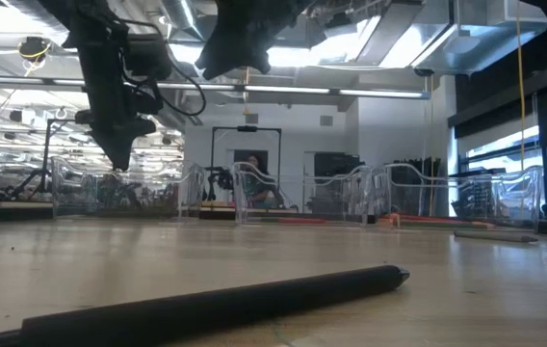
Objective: Sort crayons/erasers/pens/pencils in bins
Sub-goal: Put the black pen into the left transparent bin, then put the gray crayon into the center transparent bin, then put the black pen into the left transparent bin
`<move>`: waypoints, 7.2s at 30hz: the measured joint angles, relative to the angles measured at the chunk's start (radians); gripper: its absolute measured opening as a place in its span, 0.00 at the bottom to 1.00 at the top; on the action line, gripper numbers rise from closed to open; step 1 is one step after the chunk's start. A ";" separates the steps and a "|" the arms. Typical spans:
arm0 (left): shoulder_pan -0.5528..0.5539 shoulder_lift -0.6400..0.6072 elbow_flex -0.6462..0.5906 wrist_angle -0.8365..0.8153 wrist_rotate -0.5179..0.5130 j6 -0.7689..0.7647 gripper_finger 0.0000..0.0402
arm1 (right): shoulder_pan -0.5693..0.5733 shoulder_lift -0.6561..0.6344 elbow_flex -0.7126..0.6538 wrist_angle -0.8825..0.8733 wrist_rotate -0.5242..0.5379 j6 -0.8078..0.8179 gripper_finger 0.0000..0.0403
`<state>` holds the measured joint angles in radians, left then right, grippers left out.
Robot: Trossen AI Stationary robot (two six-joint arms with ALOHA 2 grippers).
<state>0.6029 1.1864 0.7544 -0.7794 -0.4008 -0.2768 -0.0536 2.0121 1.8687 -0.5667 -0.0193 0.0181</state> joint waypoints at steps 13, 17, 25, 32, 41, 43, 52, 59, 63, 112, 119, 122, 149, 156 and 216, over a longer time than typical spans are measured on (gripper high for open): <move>0.000 -0.023 0.036 -0.087 0.050 -0.064 0.23 | -0.043 -0.045 -0.002 -0.227 0.002 0.004 0.40; -0.067 -0.080 0.072 -0.097 0.131 -0.087 0.23 | -0.076 -0.097 -0.009 -0.392 0.019 0.035 0.40; -0.326 -0.209 0.085 -0.079 0.157 -0.228 0.23 | -0.092 -0.227 -0.208 -0.596 0.128 0.253 0.40; -0.584 -0.234 0.084 0.088 0.179 -0.200 0.23 | -0.090 -0.372 -0.538 -0.583 0.091 0.500 0.40; -0.750 -0.218 0.084 0.392 0.180 -0.131 0.23 | -0.118 -0.459 -0.843 -0.463 0.038 0.629 0.40; -0.760 -0.218 0.084 0.418 0.178 -0.131 0.23 | -0.126 -0.459 -0.889 -0.465 0.031 0.629 0.40; -0.764 -0.218 0.084 0.423 0.178 -0.133 0.23 | -0.134 -0.458 -1.026 -0.299 -0.037 0.606 0.40; -0.763 -0.218 0.084 0.437 0.178 -0.134 0.23 | -0.134 -0.458 -1.060 -0.273 -0.029 0.604 0.40; -0.763 -0.218 0.084 0.437 0.178 -0.134 0.23 | -0.134 -0.458 -1.104 -0.209 -0.028 0.602 0.40; -0.763 -0.218 0.083 0.436 0.178 -0.140 0.23 | -0.140 -0.454 -0.744 -0.195 -0.055 0.410 0.08; -0.763 -0.218 0.083 0.436 0.178 -0.140 0.23 | -0.241 -0.442 -0.534 -0.085 0.087 0.177 0.08; -0.763 -0.218 0.083 0.436 0.178 -0.139 0.23 | -0.298 -0.404 -0.493 -0.039 0.088 0.087 0.08; -0.752 -0.218 0.083 0.430 -0.099 -0.069 0.23 | -0.501 -0.156 -0.475 0.057 0.043 -0.076 0.15; -0.752 -0.218 0.083 0.429 -0.100 -0.074 0.23 | -0.501 -0.159 -0.475 0.062 0.044 -0.032 0.29; -1.237 0.644 0.849 -0.178 0.232 -0.746 0.23 | 0.485 -0.688 -0.430 -0.333 -0.184 -0.076 0.29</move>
<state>-0.6344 1.8304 1.6032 -0.9577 -0.1687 -1.0230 0.4316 1.3238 1.4384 -0.8993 -0.2028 -0.0578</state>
